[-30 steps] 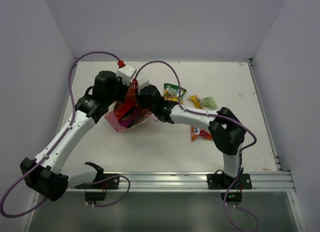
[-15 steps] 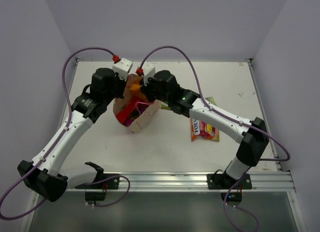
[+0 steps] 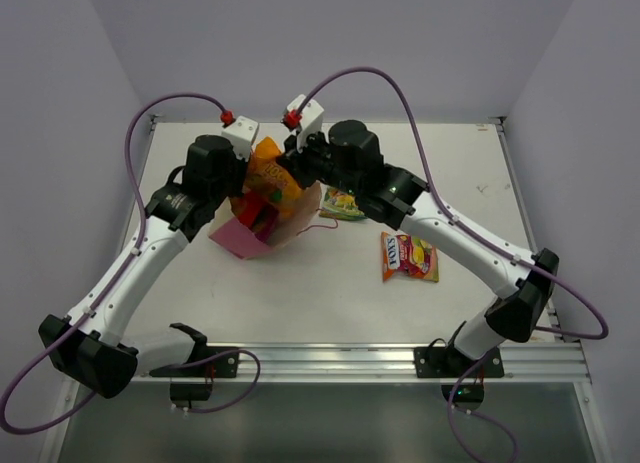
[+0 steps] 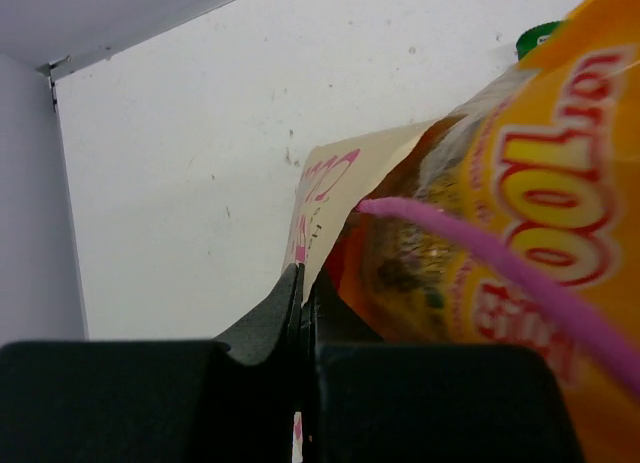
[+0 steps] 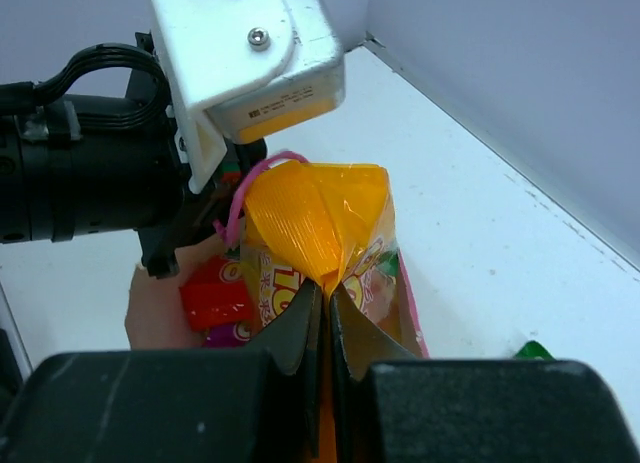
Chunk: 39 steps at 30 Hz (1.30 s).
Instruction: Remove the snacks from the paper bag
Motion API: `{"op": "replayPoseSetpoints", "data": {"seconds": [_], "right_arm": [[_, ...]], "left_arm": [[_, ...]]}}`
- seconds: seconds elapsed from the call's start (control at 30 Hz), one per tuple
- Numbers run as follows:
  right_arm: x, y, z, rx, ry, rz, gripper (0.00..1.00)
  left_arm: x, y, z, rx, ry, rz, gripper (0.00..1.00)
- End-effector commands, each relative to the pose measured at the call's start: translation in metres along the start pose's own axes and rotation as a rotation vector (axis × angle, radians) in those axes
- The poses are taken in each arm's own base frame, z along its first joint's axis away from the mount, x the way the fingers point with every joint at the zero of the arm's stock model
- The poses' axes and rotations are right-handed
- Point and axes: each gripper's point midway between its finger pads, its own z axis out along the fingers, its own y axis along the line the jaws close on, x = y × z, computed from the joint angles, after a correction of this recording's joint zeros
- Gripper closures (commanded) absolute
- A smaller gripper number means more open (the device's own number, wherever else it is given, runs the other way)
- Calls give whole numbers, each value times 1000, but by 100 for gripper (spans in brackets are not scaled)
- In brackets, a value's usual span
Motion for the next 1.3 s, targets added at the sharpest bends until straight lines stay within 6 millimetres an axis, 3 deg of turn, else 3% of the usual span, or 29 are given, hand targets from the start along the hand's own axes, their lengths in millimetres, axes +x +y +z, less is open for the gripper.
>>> {"op": "replayPoseSetpoints", "data": {"seconds": [0.0,0.13,0.17,0.2,0.23,0.27,0.33,0.37,0.43,0.47,0.53,0.63,0.67,0.8,0.83,0.87,0.93,0.97,1.03,1.07,1.17,1.23,1.27], "right_arm": [[-162,-29,-98,107,-442,-25,100],[-165,-87,-138,330,-432,-19,100],[-158,-114,-148,425,-414,-10,100],[-138,-129,-147,467,-375,9,100],[-132,-141,-158,511,-374,24,100],[-100,-174,-162,618,-311,43,100],[-69,-207,-174,728,-270,105,100],[-30,-241,-185,841,-201,138,100],[8,-269,-195,922,-161,219,100],[29,-294,-211,1001,-138,252,100],[90,-320,-215,1042,-51,364,100],[132,-339,-216,1091,0,428,100],[159,-349,-214,1123,38,473,100],[230,-364,-212,1181,148,607,100],[242,-362,-213,1186,180,628,96],[246,-360,-211,1185,193,651,74],[243,-349,-209,1144,216,675,53],[231,-343,-204,1114,205,660,35],[195,-327,-201,1061,158,610,25],[168,-311,-185,989,129,570,19],[102,-258,-158,813,50,507,16],[77,-230,-145,735,19,495,16],[51,-198,-128,621,-20,508,18]], "left_arm": [[-42,15,-12,-67,-136,-67,100],[-40,18,-13,-83,-135,-62,100],[-39,19,-12,-86,-133,-61,100],[-39,19,-12,-86,-134,-56,100],[-39,19,-12,-85,-136,-53,100],[-39,18,-12,-80,-138,-47,100],[-41,14,-12,-52,-148,-37,100],[-40,12,-12,-44,-152,-31,100],[-44,10,-14,-27,-172,-22,100],[-44,9,-15,-20,-176,-16,100],[-44,8,-17,-8,-185,0,100],[-42,7,-16,-5,-187,8,100],[-40,7,-15,-5,-183,9,100],[-34,4,-15,9,-173,8,100],[-34,4,-16,9,-173,8,100],[-34,4,-17,8,-176,12,100],[-34,5,-17,6,-172,16,100],[-32,5,-16,4,-166,15,100],[-34,4,-16,11,-168,11,100],[-35,3,-15,15,-167,4,100],[-40,2,-16,18,-177,-12,100],[-40,3,-17,14,-175,-19,100],[-43,4,-18,10,-175,-26,100]]}}
